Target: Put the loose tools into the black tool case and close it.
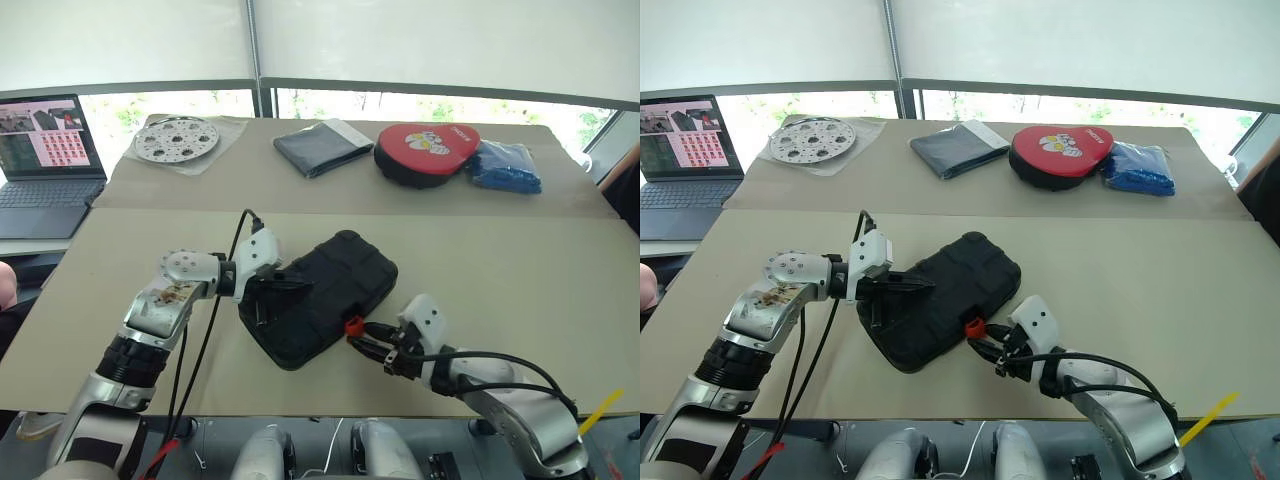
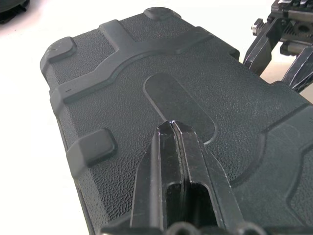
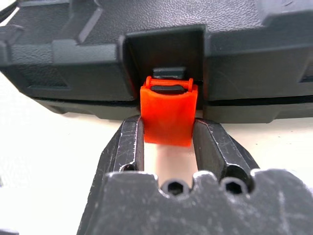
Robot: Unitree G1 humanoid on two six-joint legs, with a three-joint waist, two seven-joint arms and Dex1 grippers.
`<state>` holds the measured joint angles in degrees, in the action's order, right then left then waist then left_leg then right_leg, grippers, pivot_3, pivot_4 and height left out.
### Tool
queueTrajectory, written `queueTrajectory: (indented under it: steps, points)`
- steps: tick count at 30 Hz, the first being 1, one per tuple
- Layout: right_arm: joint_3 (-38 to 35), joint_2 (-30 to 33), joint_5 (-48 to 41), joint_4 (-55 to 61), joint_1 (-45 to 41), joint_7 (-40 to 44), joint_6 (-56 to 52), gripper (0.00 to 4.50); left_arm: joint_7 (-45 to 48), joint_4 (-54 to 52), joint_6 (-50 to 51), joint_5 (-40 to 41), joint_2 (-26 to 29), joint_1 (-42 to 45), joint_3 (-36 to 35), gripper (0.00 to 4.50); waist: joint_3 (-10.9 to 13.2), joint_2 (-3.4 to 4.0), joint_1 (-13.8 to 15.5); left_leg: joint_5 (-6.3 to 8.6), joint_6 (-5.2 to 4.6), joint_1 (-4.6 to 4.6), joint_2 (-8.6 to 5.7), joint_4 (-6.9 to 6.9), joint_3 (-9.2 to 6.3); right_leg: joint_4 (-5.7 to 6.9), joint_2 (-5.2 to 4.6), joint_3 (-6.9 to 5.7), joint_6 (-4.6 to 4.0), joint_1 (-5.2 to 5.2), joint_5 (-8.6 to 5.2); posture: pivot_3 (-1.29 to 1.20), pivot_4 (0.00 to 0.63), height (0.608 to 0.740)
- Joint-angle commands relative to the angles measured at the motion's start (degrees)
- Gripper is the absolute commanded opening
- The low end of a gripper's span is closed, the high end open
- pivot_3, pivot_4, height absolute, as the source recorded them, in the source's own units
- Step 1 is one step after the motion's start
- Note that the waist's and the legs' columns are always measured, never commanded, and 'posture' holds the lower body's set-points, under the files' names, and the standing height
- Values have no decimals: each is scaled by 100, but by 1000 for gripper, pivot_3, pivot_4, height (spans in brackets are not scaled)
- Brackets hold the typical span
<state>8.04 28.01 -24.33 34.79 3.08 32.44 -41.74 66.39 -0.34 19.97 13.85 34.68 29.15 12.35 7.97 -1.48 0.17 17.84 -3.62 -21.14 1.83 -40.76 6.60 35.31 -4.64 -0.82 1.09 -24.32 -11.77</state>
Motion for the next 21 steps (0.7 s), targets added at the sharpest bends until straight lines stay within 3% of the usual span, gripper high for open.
queueTrajectory:
  steps: [1,11,21]
  points:
    - [-306,-10,-165,422,-58,159,516,1244,3,203,115,-196,62,-171,216,0,0,0,0,0,0,0,0,0,0,0,0,0,0,0,0,0,150,740]
    - [-185,147,11,270,89,453,928,1244,9,172,136,-196,90,-207,197,0,0,0,3,0,-1,0,0,0,0,-1,0,0,0,-1,0,0,150,740]
    - [-191,59,-105,188,36,119,408,1244,6,17,241,-374,112,-277,493,0,-3,3,-12,1,-1,2,3,3,0,-2,1,1,-1,1,-1,0,150,740]
